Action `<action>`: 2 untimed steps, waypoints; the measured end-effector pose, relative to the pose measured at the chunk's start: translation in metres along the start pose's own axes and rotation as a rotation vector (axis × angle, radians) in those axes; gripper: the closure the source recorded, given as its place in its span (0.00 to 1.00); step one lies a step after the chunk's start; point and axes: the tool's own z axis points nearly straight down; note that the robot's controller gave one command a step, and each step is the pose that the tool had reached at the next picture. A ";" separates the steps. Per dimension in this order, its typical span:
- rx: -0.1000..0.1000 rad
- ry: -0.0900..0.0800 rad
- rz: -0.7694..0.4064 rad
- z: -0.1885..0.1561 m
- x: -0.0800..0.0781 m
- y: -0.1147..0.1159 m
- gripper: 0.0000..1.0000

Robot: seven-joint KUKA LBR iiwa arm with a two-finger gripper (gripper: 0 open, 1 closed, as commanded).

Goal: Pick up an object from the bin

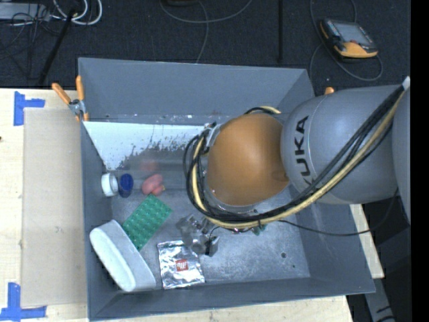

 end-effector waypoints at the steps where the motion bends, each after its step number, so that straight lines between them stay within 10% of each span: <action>1: 0.008 -0.011 -0.047 -0.099 0.006 -0.014 1.00; 2: -0.002 0.001 0.104 0.018 -0.040 0.047 1.00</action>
Offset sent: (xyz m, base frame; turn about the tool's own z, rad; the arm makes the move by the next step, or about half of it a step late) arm 0.0043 -0.0146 0.0951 -0.0492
